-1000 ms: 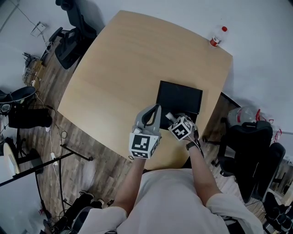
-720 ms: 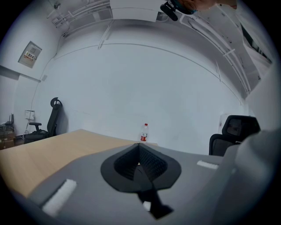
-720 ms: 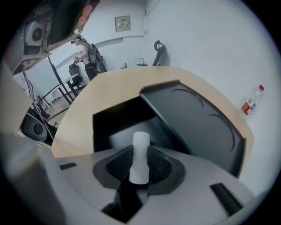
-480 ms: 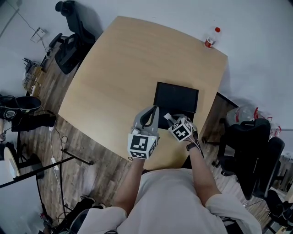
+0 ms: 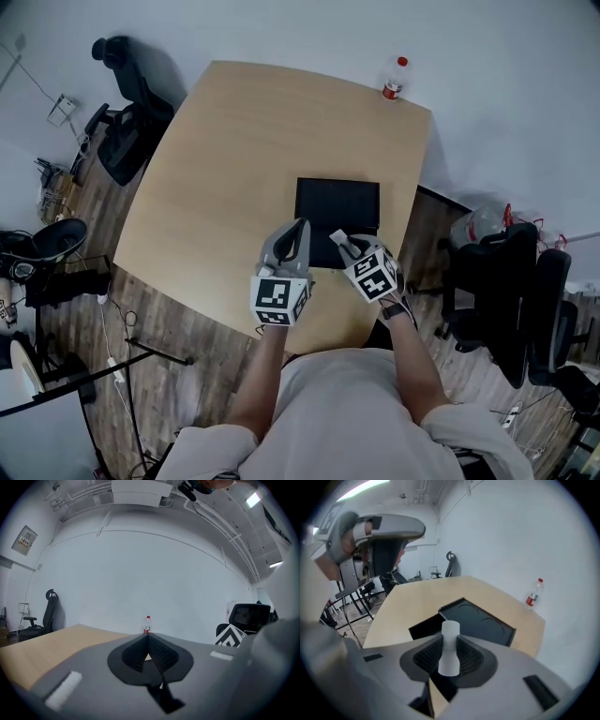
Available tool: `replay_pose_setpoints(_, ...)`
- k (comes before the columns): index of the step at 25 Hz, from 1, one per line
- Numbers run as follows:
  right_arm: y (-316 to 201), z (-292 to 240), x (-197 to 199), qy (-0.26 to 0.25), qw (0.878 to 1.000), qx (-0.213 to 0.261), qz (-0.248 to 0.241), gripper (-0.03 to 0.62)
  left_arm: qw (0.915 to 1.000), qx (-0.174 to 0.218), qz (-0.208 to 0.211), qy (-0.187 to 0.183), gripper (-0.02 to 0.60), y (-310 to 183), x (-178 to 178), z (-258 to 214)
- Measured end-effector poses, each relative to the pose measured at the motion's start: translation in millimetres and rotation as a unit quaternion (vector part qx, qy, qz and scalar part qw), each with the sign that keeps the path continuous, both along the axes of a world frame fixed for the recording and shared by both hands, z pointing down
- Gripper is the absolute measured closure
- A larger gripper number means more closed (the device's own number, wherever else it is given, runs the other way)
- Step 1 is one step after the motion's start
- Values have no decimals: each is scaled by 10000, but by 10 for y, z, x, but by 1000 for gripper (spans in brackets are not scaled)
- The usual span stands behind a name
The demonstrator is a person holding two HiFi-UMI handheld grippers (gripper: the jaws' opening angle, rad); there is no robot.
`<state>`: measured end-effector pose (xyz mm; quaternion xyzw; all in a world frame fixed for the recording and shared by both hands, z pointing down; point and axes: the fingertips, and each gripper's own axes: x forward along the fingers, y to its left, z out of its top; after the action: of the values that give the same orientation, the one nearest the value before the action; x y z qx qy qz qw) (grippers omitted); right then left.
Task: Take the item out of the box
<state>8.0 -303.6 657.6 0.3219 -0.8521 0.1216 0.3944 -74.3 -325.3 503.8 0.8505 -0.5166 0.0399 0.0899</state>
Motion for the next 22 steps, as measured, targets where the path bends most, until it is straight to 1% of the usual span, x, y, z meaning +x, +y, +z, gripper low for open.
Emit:
replay_pose_setpoints(6,23,-489,183,-355,9968,542,466,494,9998,134,164,-25,575,82,92,-135)
replay_pose_setpoints(12,84,-924,285,-719,9881,1053,864,496,9990,253,375,-54,575,231,198,-247)
replay_pose_setpoints(15,104,-1182,316,-892,9805,1390,1062,496,9985,338,416,-111,575,285,193,-337)
replay_pose_setpoints(18,127,-1536,331,-1142,9693,1779,1253,496,9983,420,328,-232,575,335,139,-480)
replay_pose_setpoints(22,155,-1950,418,-1229,9547,2321,1400,496,9978,557,222,-267,575,353,98,-695)
